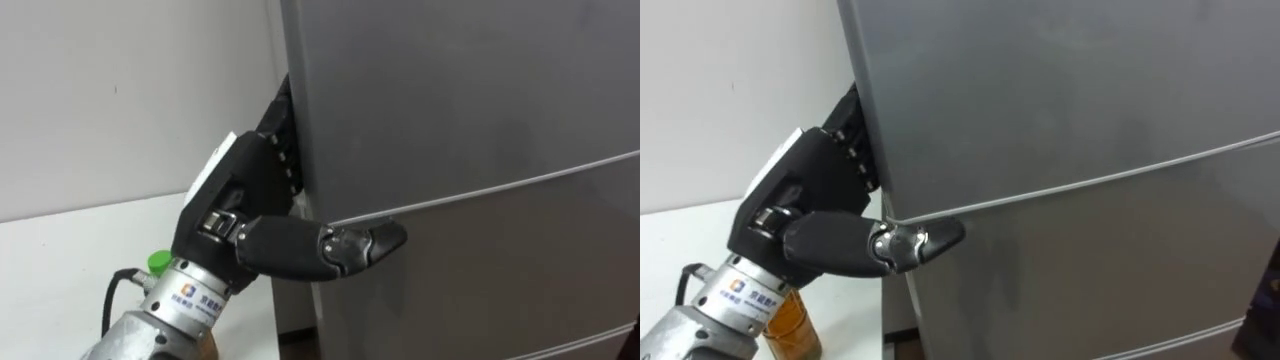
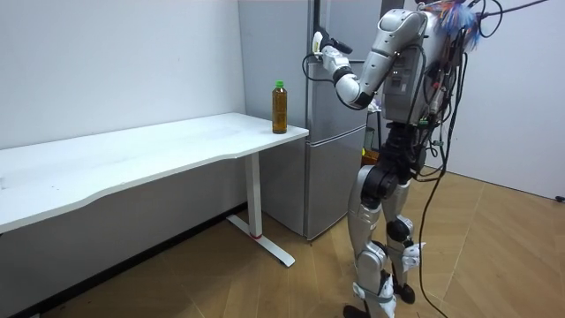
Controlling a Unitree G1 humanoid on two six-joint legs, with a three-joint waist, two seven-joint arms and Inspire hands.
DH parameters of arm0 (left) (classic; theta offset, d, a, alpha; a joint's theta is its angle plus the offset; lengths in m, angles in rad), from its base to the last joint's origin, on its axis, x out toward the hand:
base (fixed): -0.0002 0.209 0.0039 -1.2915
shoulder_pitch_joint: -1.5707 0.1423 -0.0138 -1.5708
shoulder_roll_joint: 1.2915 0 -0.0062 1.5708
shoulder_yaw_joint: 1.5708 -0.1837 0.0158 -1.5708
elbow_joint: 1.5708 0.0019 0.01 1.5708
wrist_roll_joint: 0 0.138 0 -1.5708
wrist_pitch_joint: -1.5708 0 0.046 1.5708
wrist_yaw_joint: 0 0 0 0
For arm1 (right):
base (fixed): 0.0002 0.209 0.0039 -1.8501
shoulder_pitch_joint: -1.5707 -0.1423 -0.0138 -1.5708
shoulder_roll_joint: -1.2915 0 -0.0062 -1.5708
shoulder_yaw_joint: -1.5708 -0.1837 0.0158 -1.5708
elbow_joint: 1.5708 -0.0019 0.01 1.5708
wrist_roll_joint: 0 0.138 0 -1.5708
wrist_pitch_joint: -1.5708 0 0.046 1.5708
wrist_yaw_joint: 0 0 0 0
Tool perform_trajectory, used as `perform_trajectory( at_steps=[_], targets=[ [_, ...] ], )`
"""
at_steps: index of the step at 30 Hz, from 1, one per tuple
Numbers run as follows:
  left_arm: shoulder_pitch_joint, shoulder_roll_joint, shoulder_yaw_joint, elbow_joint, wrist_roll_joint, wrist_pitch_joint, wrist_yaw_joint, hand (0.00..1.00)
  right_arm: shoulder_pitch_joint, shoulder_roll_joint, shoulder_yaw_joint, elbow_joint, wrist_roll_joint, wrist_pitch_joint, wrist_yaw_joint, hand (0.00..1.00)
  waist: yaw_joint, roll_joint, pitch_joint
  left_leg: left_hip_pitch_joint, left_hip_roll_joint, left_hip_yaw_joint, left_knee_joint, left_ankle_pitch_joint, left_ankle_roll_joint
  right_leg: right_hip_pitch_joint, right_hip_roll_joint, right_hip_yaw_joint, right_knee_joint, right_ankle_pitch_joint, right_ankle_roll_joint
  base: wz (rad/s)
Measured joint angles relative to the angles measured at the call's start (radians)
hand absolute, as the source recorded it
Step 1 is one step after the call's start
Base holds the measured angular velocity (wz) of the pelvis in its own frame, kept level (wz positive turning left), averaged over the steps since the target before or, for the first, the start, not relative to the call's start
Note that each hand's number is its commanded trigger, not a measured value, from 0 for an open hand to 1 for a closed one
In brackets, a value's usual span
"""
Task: Put the bottle in the upper fridge
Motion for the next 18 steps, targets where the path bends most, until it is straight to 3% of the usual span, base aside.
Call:
perform_trajectory(
  at_steps=[6,18],
  targets=[
    [0.000,0.000,-0.001,0.036,-0.022,0.001,-0.014,0.00,0.003,0.000,0.000,0.000,0.001,0.000,0.010,0.00,-0.001,-0.007,-0.0045,0.007,0.001,0.008,-0.002,0.000,0.000,0.004,0.000,0.002,0.002,0.000,0.000,-0.01],
    [0.000,0.000,-0.015,0.056,-0.021,0.017,-0.015,0.00,0.006,-0.001,0.001,-0.005,0.002,0.003,0.017,0.00,0.000,-0.010,-0.0047,0.009,0.002,0.011,-0.001,0.000,0.000,0.005,0.000,0.001,0.008,0.000,0.000,0.00]
  ],
)
